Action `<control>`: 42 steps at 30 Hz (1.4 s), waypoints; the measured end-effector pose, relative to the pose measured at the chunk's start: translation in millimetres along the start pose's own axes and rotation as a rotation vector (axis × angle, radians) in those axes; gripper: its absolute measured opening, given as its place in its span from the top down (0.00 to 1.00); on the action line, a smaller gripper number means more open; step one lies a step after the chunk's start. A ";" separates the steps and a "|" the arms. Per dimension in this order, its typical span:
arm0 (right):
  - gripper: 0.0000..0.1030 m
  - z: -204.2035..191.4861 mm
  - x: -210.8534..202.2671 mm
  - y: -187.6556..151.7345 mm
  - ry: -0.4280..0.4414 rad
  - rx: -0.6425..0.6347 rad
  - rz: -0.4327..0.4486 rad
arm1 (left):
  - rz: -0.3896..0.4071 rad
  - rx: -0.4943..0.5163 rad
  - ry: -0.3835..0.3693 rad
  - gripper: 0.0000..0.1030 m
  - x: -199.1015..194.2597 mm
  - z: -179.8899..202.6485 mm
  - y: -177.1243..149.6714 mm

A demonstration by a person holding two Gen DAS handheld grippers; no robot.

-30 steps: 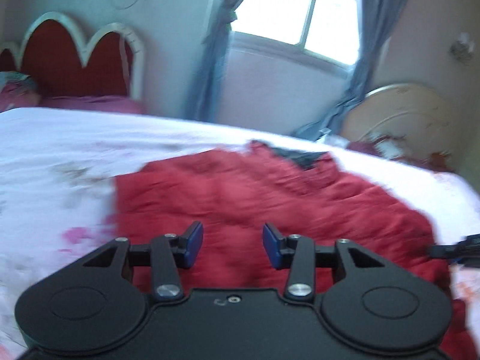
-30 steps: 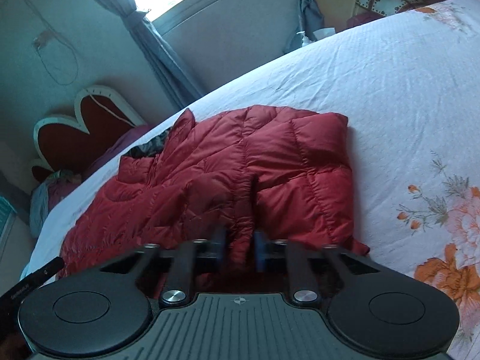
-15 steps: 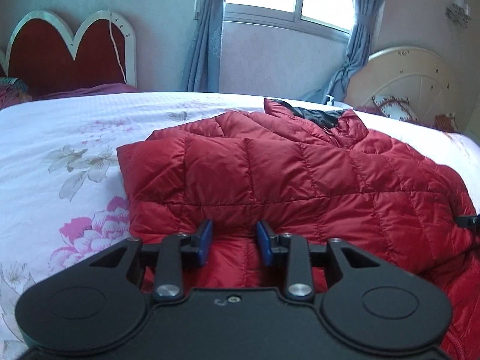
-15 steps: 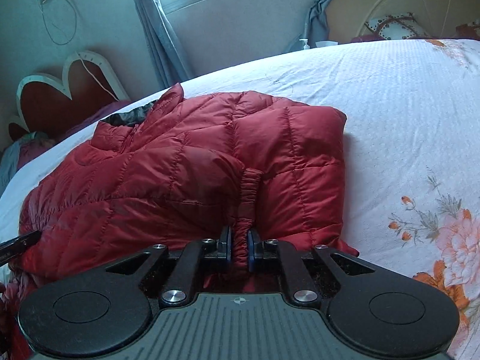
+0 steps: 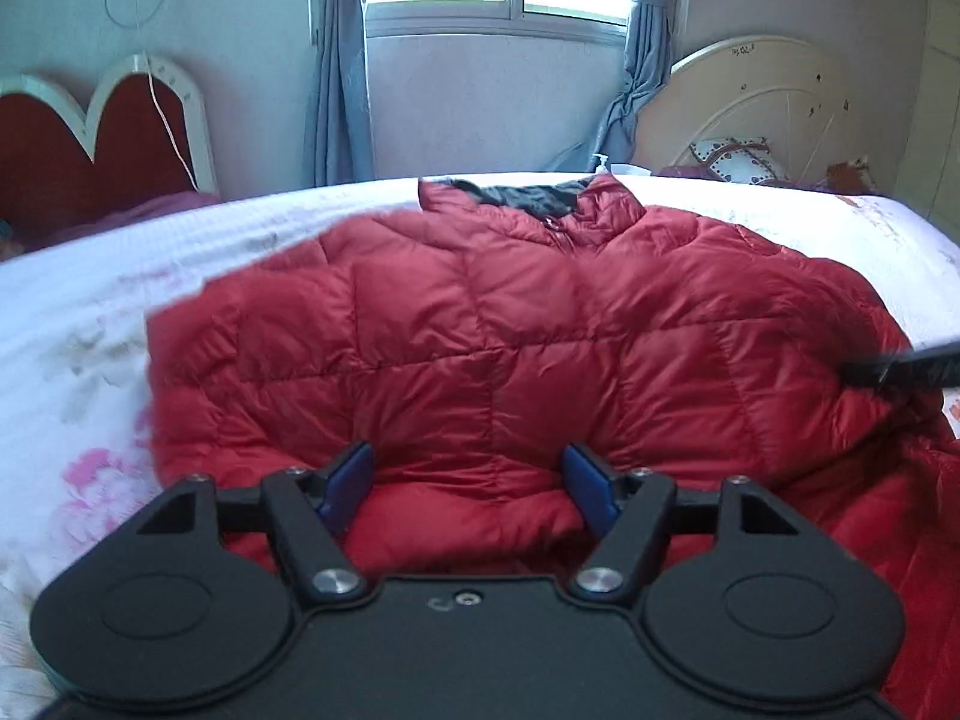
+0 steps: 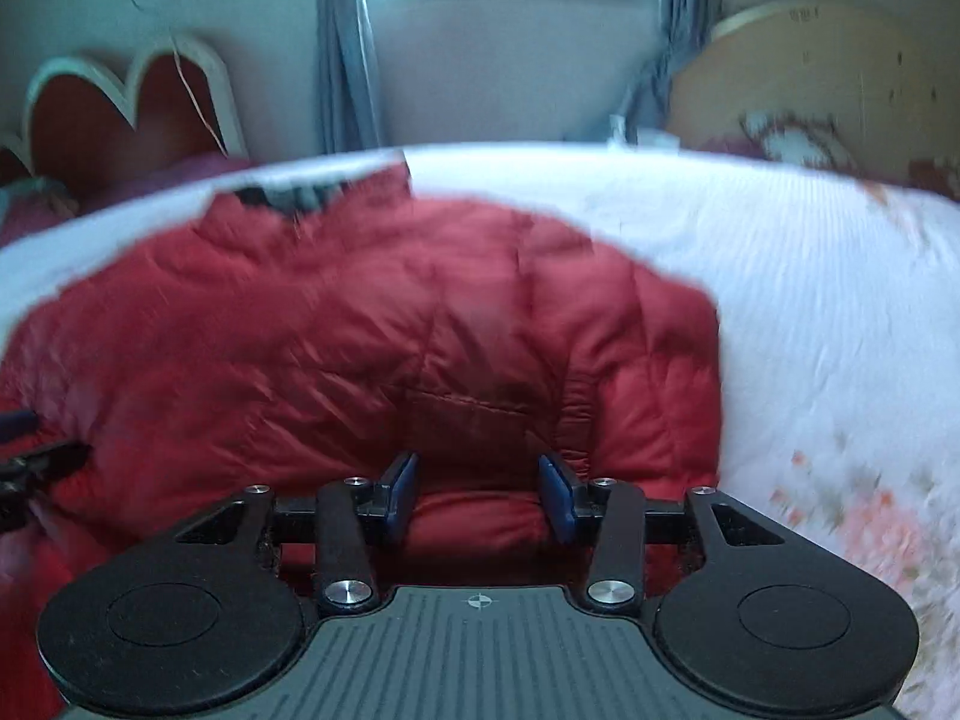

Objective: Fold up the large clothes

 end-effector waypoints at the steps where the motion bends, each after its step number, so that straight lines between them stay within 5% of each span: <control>1: 0.57 -1.4 2.4 -2.3 -0.006 -0.016 0.011 | -0.001 0.007 0.000 0.32 1.5 -0.1 -0.9; 8: 0.57 -4.2 1.4 -1.6 -0.038 -0.068 0.009 | -0.023 0.033 -0.006 0.33 -4.6 -3.9 3.9; 12: 0.57 -12.3 -25.5 27.4 0.011 -0.039 0.138 | 0.026 0.050 0.031 0.22 -7.5 -17.1 21.7; 21: 0.57 -1.7 39.5 43.0 0.017 -0.054 0.042 | -0.016 -0.050 0.037 0.15 43.8 -74.3 28.9; 29: 0.57 6.0 23.2 47.1 0.009 0.001 0.094 | -0.013 -0.048 0.061 0.18 33.0 -84.2 26.5; 31: 0.26 15.1 3.3 56.0 -0.023 0.023 0.193 | 0.022 -0.025 0.073 0.18 22.3 -84.0 27.1; 32: 0.21 20.1 1.2 56.9 0.005 0.049 0.182 | 0.031 -0.024 0.071 0.18 19.8 -84.4 26.0; 36: 0.22 34.4 17.1 53.5 0.010 0.102 0.071 | 0.032 -0.042 0.057 0.20 23.9 -84.1 18.8; 38: 0.34 35.4 26.5 46.7 -0.002 0.091 0.026 | 0.035 -0.045 0.060 0.19 25.5 -83.6 16.8; 42: 0.56 25.7 23.1 44.2 0.018 0.037 0.086 | 0.059 -0.040 0.087 0.20 22.6 -83.8 18.1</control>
Point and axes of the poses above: each gripper's, at about its wrist camera, not at the fingertips, and x roughly the way its jaws point, z to its right, y to its top, the point moved 7 cm from there along x, roughly the way its jaws point, and after that the axes turned 13 degrees about x, right-handed, at the moved point
